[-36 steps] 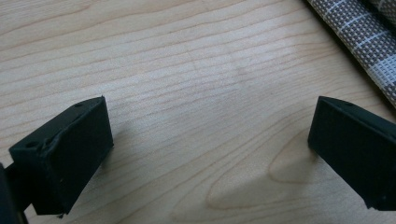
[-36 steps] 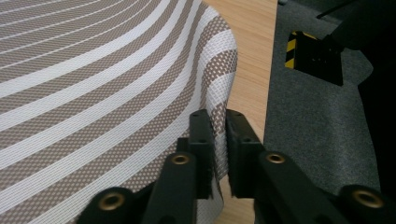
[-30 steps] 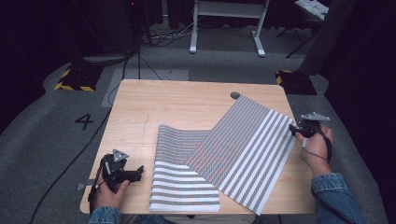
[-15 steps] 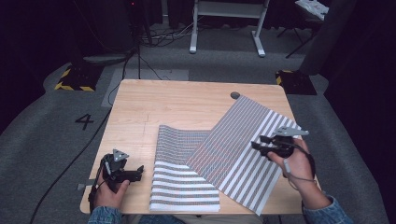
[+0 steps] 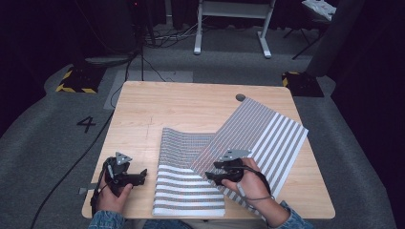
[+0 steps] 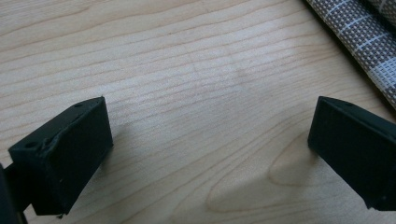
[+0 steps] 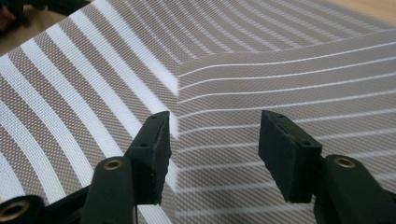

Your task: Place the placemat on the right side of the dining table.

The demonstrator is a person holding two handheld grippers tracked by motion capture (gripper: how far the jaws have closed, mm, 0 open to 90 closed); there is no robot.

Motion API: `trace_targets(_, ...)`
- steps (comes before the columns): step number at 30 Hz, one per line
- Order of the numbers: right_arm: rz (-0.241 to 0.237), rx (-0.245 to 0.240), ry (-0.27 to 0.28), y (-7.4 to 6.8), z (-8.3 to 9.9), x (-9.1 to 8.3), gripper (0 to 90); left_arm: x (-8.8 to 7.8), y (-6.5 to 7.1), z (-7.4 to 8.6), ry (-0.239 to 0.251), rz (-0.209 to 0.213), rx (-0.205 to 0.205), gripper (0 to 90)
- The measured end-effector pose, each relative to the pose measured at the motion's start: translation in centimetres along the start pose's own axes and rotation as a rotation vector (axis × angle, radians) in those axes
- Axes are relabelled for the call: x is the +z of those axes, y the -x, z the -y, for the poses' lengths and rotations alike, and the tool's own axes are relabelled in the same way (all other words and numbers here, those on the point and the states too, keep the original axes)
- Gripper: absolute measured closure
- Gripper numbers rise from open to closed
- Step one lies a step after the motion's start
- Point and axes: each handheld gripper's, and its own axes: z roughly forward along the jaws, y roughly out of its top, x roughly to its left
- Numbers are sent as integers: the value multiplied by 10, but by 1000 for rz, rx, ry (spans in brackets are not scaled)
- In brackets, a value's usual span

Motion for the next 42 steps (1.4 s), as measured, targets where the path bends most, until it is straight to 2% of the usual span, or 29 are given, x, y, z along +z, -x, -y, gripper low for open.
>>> trace_targets(4, 10, -41, -42, -11, 3, 20, 437, 0, 0, 0, 1, 2, -3, 1)
trace_targets(6, 41, -56, -32, -13, 4, 21, 493, 0, 0, 0, 1, 2, -1, 1)
trace_targets(7, 58, -88, -28, -13, 5, 21, 528, 0, 0, 1, 0, 3, -1, 1)
trace_targets(8, 71, -97, -29, -14, 5, 21, 563, 0, 0, 1, 0, 3, -1, 1)
trace_targets(10, 85, -118, -21, -14, 7, 21, 567, 0, 0, 1, 1, 3, -2, 1)
trace_targets(14, 84, -111, -34, -12, 5, 20, 628, 0, 0, 1, 1, 2, -2, 1)
trace_targets(16, 75, -102, -37, -8, 4, 19, 695, 0, 0, 1, 0, 3, -1, 1)
trace_targets(20, 35, -53, -42, 3, 2, 18, 832, 0, 0, 0, 1, 2, -1, 0)
trace_targets(22, 37, -71, -57, 7, -1, 15, 869, 0, 0, 0, 1, 3, -1, 0)
trace_targets(23, 25, -69, -60, 7, -3, 13, 874, 0, 0, 0, 1, 3, -1, 0)
trace_targets(25, 22, -113, -79, 6, -5, 7, 878, 0, 0, 0, 0, 3, -1, 0)
trace_targets(27, 10, -130, -98, 4, -4, -1, 880, 0, 0, 0, 1, 3, -1, 0)
trace_targets(28, 3, -154, -108, 3, -1, -6, 879, 0, 0, 0, 1, 3, -1, 0)
trace_targets(32, -54, -163, -123, -2, 14, -27, 877, 0, 0, 0, 1, 0, -1, 0)
trace_targets(36, -88, -179, -141, 0, 33, -47, 869, 0, 0, 0, 2, 2, -4, 0)
trace_targets(38, -109, -164, -138, 2, 46, -58, 861, 1, 0, -1, 1, 1, -4, 0)
trace_targets(42, -109, -125, -116, 7, 66, -80, 854, 1, 0, -1, 2, 1, -5, 0)
